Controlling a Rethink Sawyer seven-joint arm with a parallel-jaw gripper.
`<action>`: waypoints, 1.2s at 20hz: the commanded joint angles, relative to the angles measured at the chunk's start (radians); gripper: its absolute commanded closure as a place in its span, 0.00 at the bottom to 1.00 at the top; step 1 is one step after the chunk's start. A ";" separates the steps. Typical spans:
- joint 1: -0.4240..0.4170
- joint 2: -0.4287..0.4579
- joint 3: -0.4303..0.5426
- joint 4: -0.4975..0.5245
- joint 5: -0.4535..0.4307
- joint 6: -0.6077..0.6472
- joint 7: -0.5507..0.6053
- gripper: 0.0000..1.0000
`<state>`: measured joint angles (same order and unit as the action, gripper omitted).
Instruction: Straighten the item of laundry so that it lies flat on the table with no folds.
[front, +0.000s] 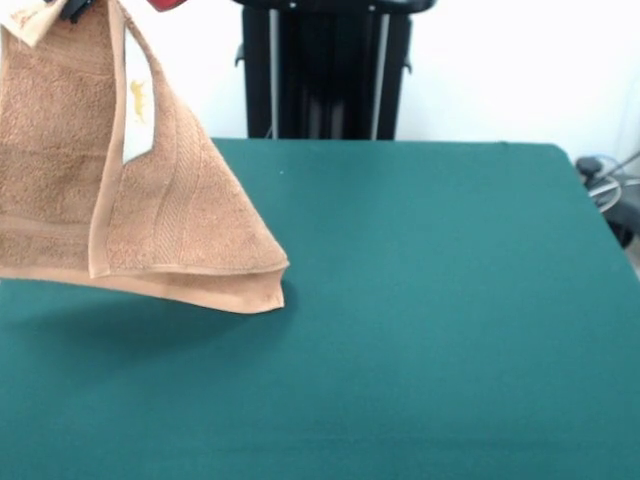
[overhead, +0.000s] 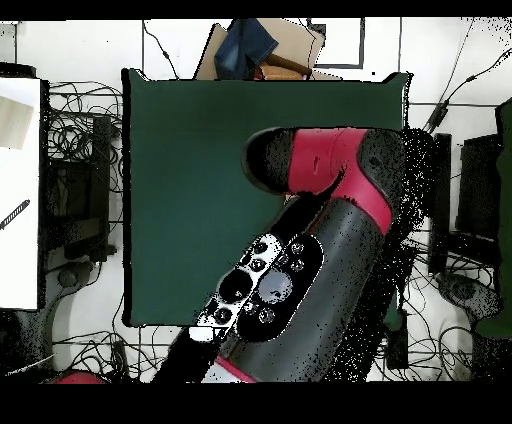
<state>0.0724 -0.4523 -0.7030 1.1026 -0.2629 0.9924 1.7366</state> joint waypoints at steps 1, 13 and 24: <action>0.000 0.023 0.022 -0.003 0.019 0.052 0.229 1.00; 0.013 0.015 0.004 -0.054 0.018 0.120 0.200 1.00; 0.137 -0.126 -0.082 0.130 -0.009 0.126 0.220 1.00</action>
<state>0.1323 -0.4812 -0.7529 1.0750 -0.2627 1.0117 1.7366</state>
